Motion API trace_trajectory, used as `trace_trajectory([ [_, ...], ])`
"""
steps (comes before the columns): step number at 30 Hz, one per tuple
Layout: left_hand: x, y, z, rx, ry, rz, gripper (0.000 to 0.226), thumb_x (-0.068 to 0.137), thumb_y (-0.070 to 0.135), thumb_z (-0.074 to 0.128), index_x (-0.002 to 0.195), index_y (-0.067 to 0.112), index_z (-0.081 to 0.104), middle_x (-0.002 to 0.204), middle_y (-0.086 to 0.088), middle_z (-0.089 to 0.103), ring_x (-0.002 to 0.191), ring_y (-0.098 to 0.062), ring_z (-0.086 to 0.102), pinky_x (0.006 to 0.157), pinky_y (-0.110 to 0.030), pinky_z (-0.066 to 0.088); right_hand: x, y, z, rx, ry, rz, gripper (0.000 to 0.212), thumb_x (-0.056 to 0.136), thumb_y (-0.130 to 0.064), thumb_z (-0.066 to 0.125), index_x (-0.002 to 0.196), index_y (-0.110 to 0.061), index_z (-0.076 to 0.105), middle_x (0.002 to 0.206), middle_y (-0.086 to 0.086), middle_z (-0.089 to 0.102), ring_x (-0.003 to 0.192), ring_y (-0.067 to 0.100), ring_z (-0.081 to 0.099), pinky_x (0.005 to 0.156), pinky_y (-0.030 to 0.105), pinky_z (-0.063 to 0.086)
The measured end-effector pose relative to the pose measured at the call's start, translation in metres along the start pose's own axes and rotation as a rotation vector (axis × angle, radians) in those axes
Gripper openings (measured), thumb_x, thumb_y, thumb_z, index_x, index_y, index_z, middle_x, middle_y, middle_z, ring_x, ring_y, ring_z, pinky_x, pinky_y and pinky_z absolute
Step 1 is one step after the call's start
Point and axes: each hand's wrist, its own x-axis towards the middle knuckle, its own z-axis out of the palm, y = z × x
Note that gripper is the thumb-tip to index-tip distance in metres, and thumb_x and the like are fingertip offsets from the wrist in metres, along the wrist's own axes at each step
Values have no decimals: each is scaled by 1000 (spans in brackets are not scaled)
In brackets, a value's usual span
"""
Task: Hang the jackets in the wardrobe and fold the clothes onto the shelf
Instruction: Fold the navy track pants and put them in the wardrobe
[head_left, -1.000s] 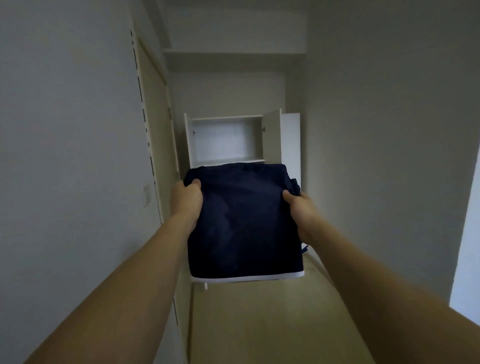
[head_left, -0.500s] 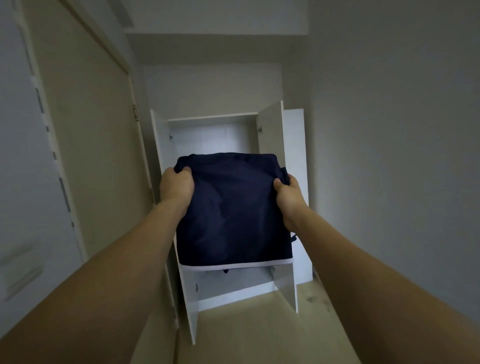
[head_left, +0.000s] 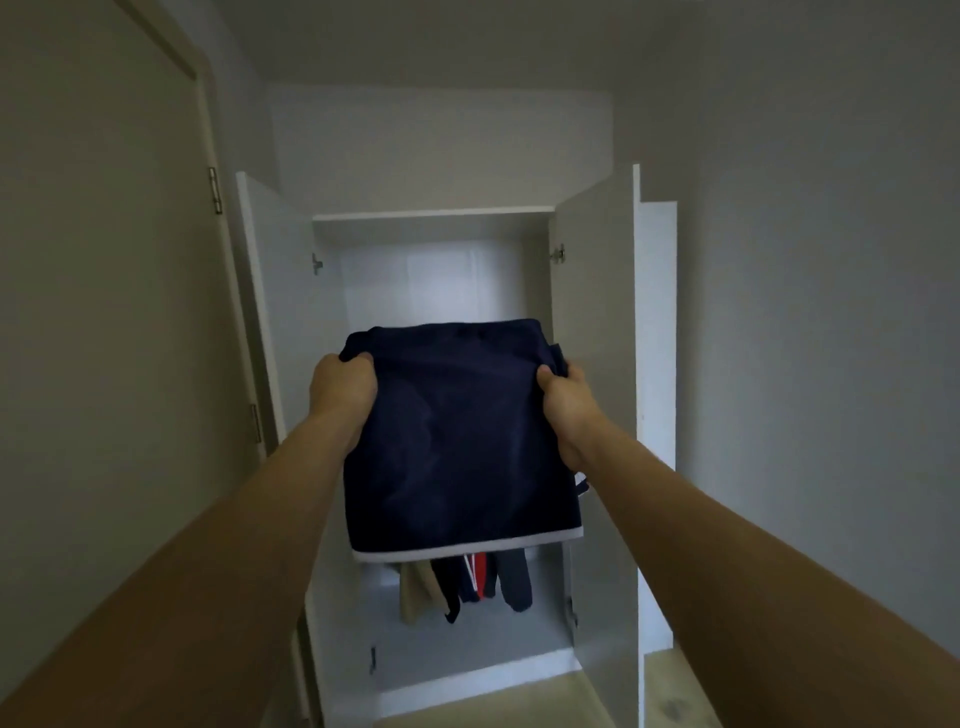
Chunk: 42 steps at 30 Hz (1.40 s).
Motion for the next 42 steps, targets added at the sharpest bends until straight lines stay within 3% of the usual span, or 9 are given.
trace_trajectory([
  [6,149,-32,88,-11,20,23,21,95,20,46,75,21,44,85,-1,54,86,-24,56,84,-39,49,170,32,19,5,44,-18,44,103,-22,38,146,-22,32,132,4,52,112,25,55,98,44,48],
  [11,247,-85,149,7,3,10,15,96,21,48,85,13,55,94,-9,60,92,-29,60,88,-44,52,302,80,27,-17,51,10,42,103,-20,37,145,-21,34,129,4,54,109,24,56,95,41,48],
  [19,419,-129,174,84,203,12,14,95,22,49,91,11,57,95,-9,61,94,-30,61,86,-43,53,493,127,106,13,-178,52,36,104,-23,37,139,-19,37,101,-3,53,89,16,56,64,29,49],
  [22,488,-134,175,116,259,30,14,95,22,50,85,13,55,92,-8,60,92,-30,61,84,-42,53,560,131,145,21,-233,60,38,104,-22,38,142,-19,35,107,1,54,94,19,57,74,34,52],
  [28,640,-154,184,166,295,59,36,98,25,49,126,2,53,108,-10,58,95,-26,57,84,-37,50,694,152,223,17,-287,55,41,103,-20,39,144,-15,33,114,6,54,94,22,57,75,36,53],
  [31,723,-175,191,232,294,90,39,98,26,49,127,1,51,109,-10,57,92,-24,55,79,-34,46,766,174,264,12,-263,59,47,102,-18,40,148,-14,28,128,12,52,106,26,56,89,41,52],
  [37,876,-226,205,313,279,51,33,98,23,50,116,-4,55,96,-12,59,92,-29,59,80,-36,50,897,228,342,-102,-208,74,46,103,-20,38,147,-8,31,131,14,51,111,28,55,94,40,49],
  [40,934,-249,214,377,286,36,33,98,21,48,119,-4,51,117,-22,59,105,-36,59,91,-41,51,955,255,376,-226,-141,55,48,103,-23,38,147,-5,30,134,16,49,115,31,52,100,43,46],
  [42,960,-273,221,599,334,28,40,95,20,47,128,-2,43,129,-22,51,114,-37,53,97,-44,46,986,277,396,-369,-115,26,48,102,-21,38,146,-3,28,134,19,48,117,32,51,100,42,44],
])
